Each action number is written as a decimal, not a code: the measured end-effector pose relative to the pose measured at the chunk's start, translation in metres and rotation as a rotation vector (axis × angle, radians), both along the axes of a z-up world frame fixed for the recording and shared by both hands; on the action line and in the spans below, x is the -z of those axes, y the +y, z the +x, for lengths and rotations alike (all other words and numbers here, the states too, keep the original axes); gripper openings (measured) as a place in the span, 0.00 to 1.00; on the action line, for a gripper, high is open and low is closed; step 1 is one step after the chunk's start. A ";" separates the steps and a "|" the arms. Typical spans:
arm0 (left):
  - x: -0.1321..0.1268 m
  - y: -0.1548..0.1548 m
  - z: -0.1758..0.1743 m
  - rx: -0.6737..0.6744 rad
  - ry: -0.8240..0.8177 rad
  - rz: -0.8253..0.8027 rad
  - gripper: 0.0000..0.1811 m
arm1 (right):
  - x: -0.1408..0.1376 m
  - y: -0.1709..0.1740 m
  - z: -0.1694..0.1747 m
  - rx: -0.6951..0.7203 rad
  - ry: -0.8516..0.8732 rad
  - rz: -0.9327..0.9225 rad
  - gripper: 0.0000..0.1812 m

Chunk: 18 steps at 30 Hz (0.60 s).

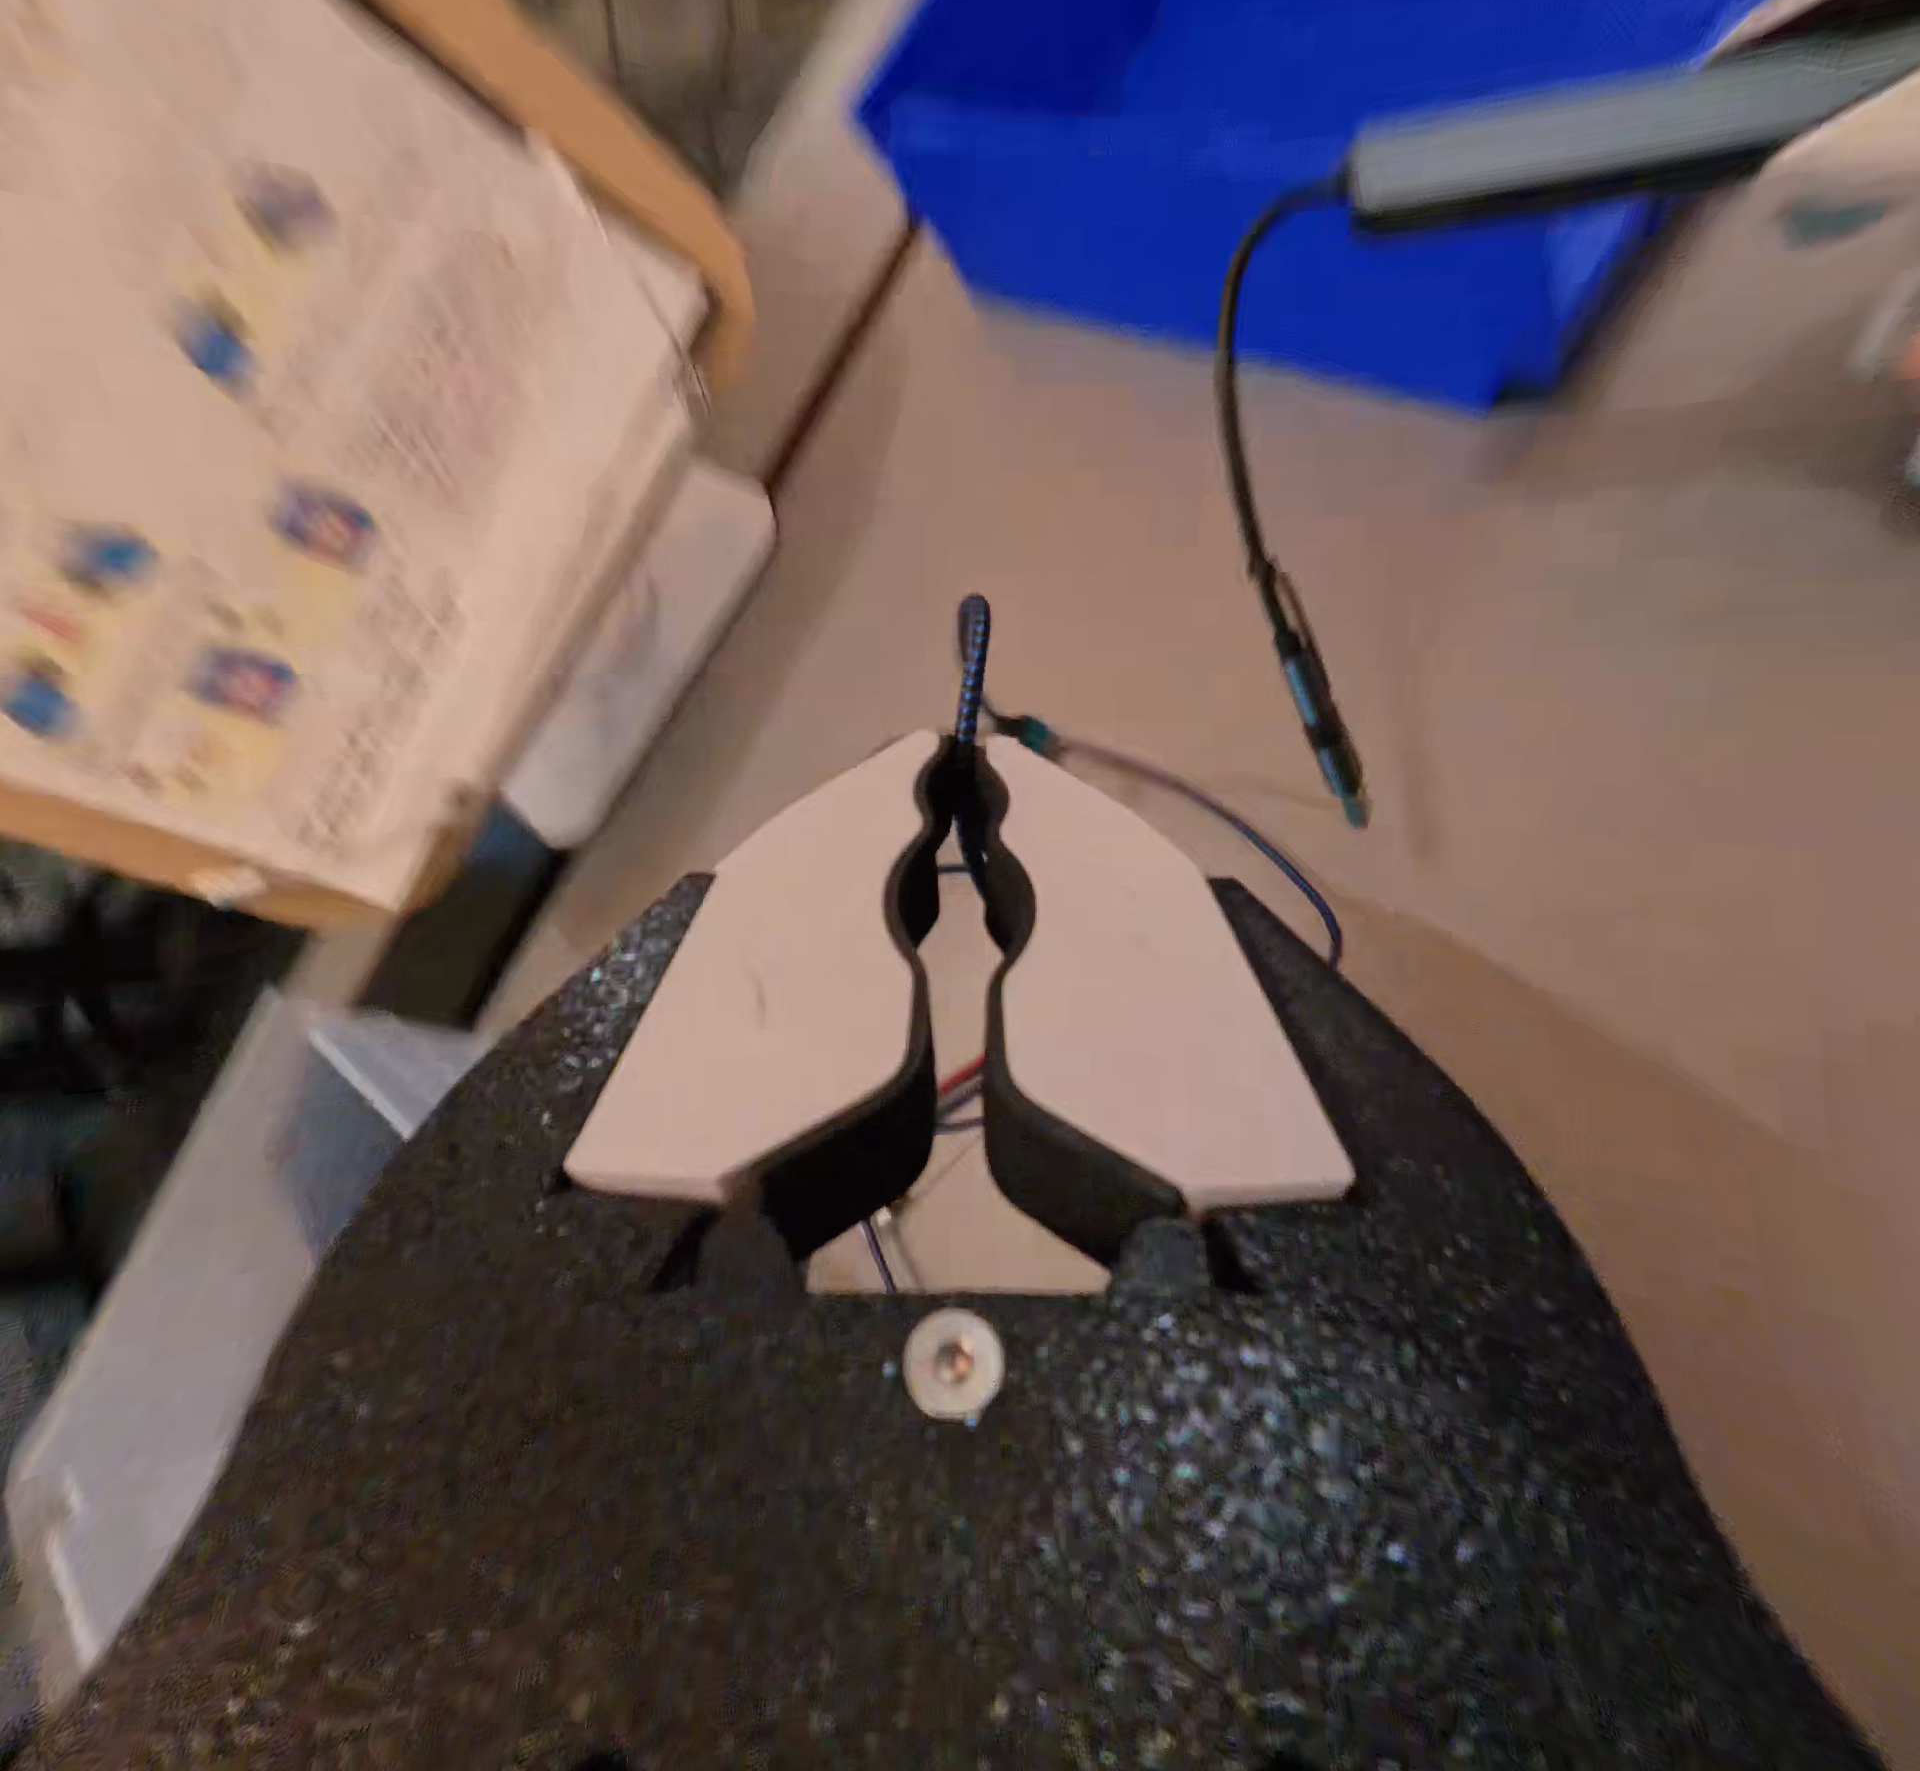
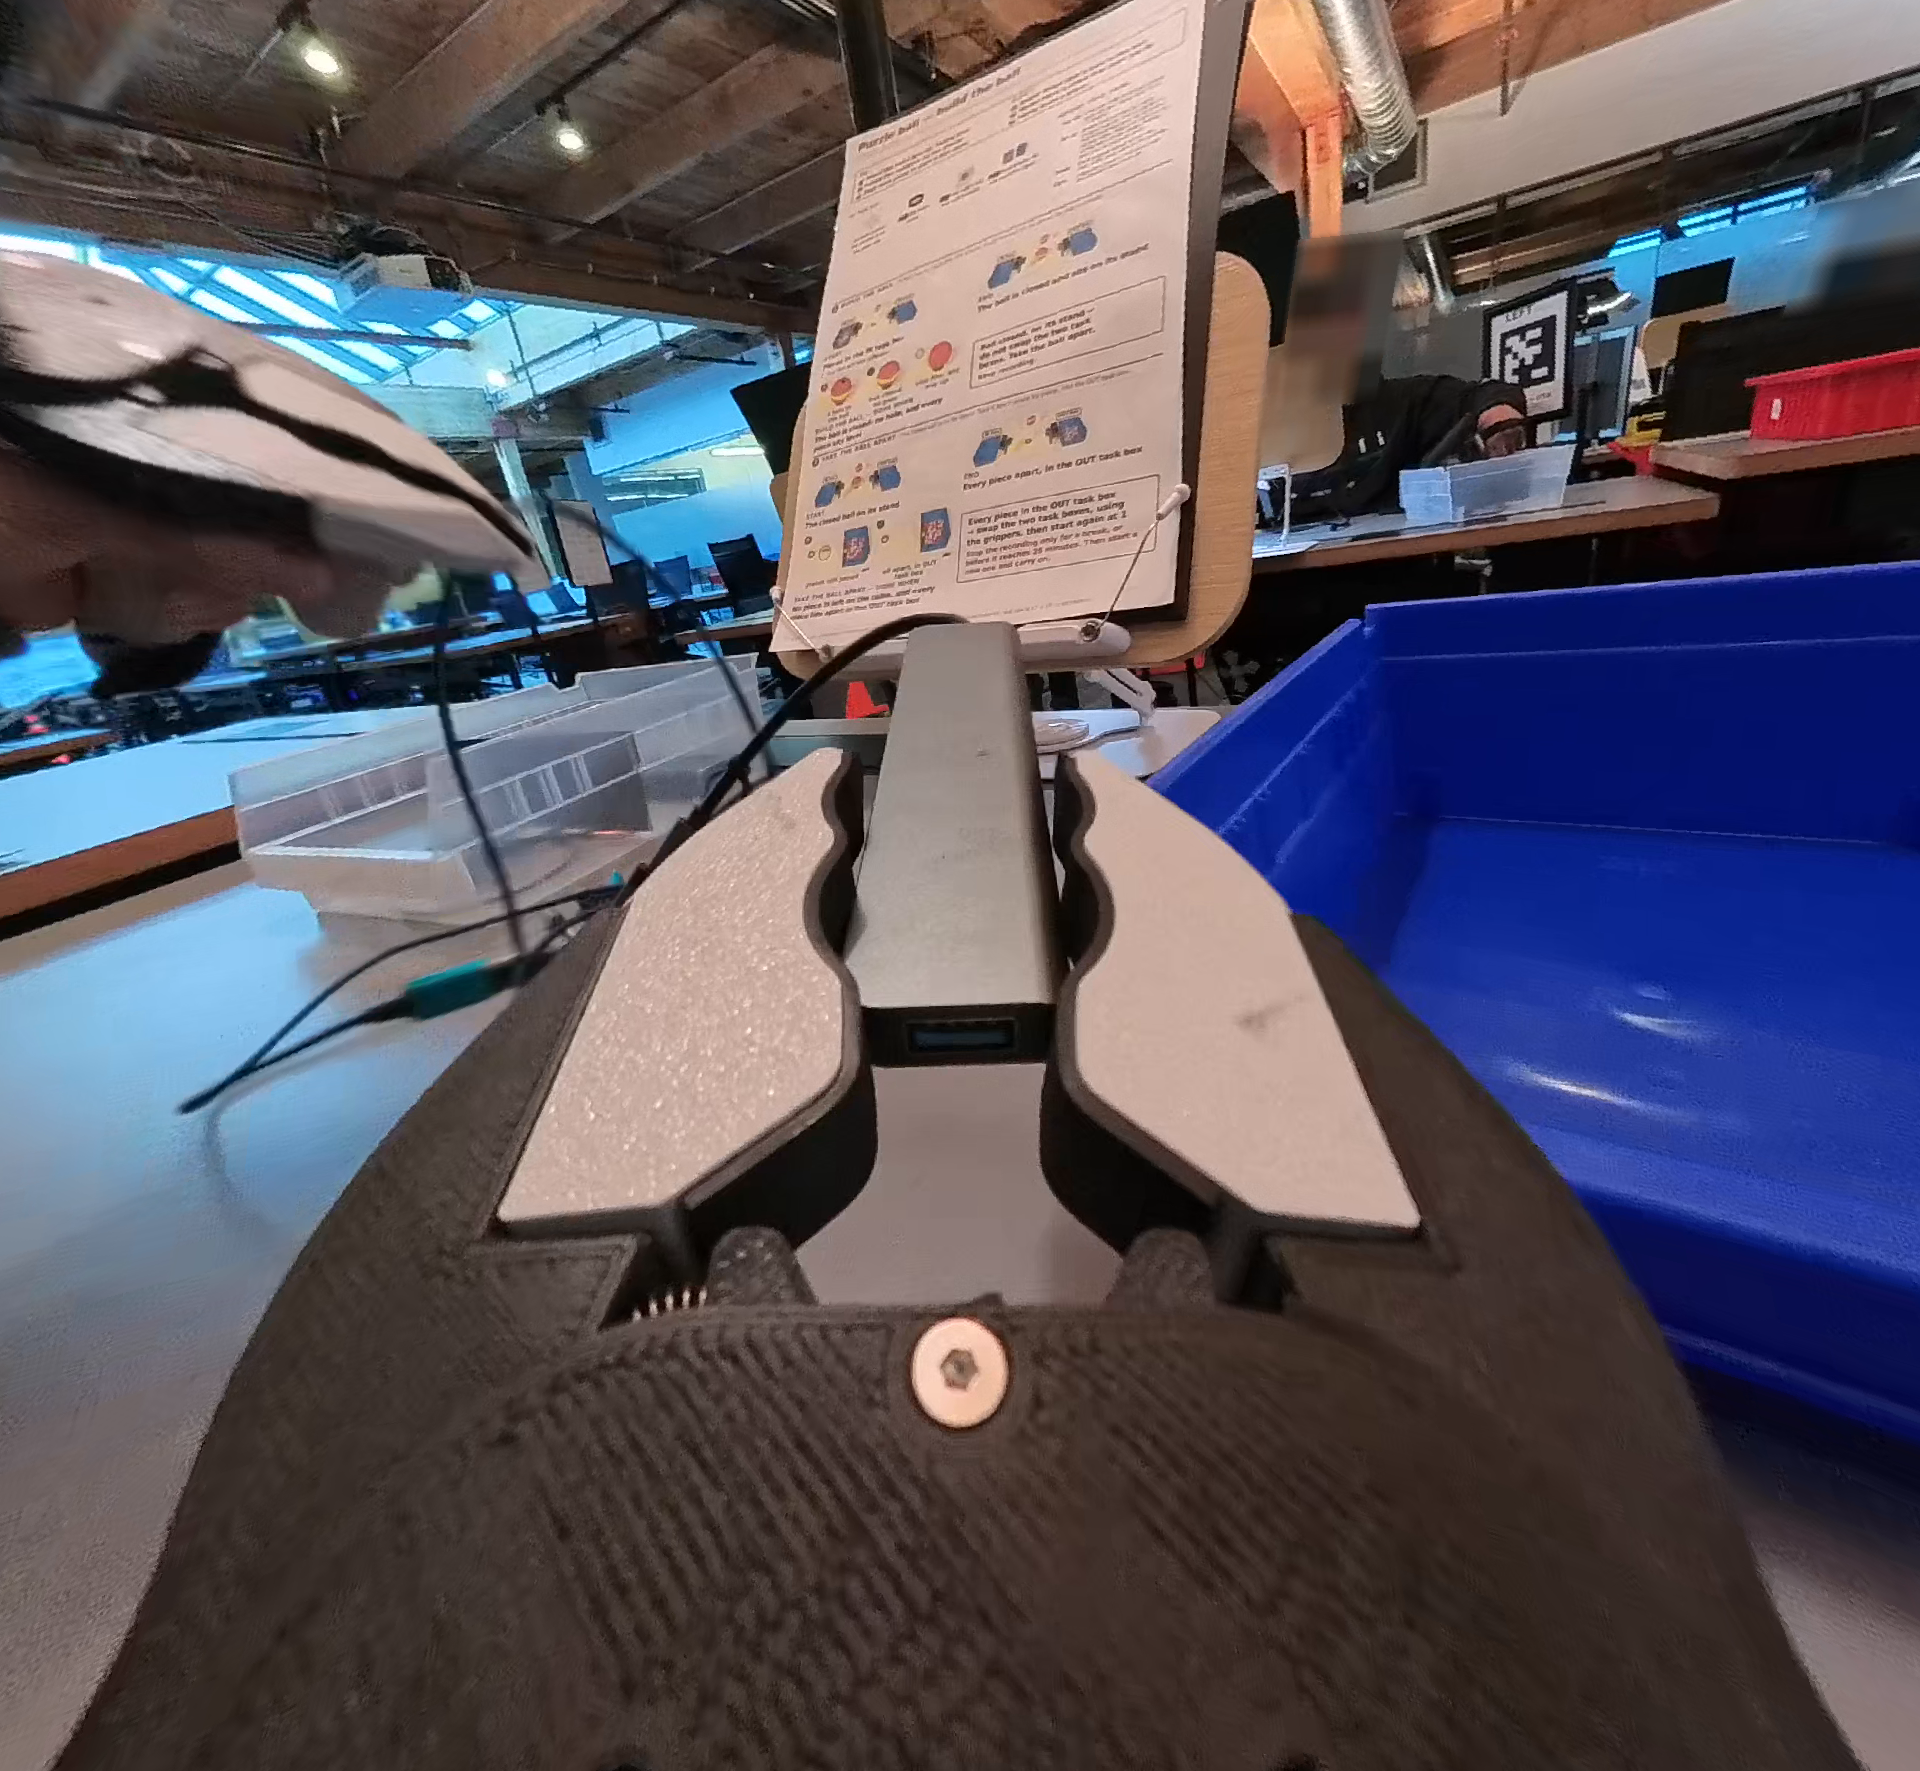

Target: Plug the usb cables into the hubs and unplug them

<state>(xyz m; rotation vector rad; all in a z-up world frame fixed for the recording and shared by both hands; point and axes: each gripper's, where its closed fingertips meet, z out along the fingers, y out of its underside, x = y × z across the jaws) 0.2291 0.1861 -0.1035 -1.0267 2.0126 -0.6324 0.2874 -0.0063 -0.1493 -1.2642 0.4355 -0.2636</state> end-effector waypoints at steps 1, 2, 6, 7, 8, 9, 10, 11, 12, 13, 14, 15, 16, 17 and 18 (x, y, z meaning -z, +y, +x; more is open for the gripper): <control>-0.015 -0.002 -0.004 0.050 -0.105 -0.010 0.01 | 0.000 -0.001 0.001 0.003 0.001 0.001 0.20; -0.022 -0.004 -0.012 0.105 -0.190 -0.023 0.01 | 0.000 -0.001 0.002 0.008 0.004 0.003 0.20; 0.026 -0.003 -0.067 0.268 -0.206 -0.063 0.01 | 0.000 -0.002 0.002 0.011 0.006 0.003 0.20; 0.045 0.004 -0.081 0.262 -0.183 -0.073 0.01 | 0.000 -0.001 0.002 0.013 0.000 0.000 0.19; 0.063 0.009 -0.096 0.256 -0.158 -0.098 0.01 | 0.000 0.000 0.001 0.010 -0.006 -0.007 0.20; 0.081 0.013 -0.112 0.257 -0.118 -0.138 0.01 | 0.001 0.001 0.000 0.008 -0.012 -0.016 0.20; 0.098 0.019 -0.125 0.236 -0.078 -0.162 0.01 | 0.001 0.002 -0.001 0.010 -0.019 -0.024 0.20; 0.114 0.028 -0.138 0.203 -0.036 -0.164 0.01 | 0.001 0.003 -0.002 0.011 -0.026 -0.030 0.19; 0.129 0.035 -0.151 0.179 0.021 -0.168 0.01 | 0.001 0.004 -0.003 0.010 -0.033 -0.035 0.20; 0.142 0.039 -0.164 0.163 0.086 -0.179 0.03 | 0.001 0.004 -0.003 0.011 -0.037 -0.041 0.20; 0.153 0.041 -0.175 0.146 0.147 -0.193 0.07 | 0.001 0.005 -0.003 0.013 -0.041 -0.045 0.20; 0.161 0.042 -0.187 0.141 0.216 -0.207 0.12 | 0.002 0.005 -0.004 0.015 -0.043 -0.048 0.20; 0.167 0.043 -0.196 0.130 0.280 -0.206 0.15 | 0.002 0.005 -0.004 0.015 -0.045 -0.050 0.20; 0.169 0.048 -0.202 0.097 0.315 -0.196 0.17 | 0.002 0.005 -0.004 0.015 -0.047 -0.051 0.20; 0.167 0.050 -0.206 0.073 0.338 -0.199 0.19 | 0.001 0.005 -0.005 0.016 -0.052 -0.053 0.20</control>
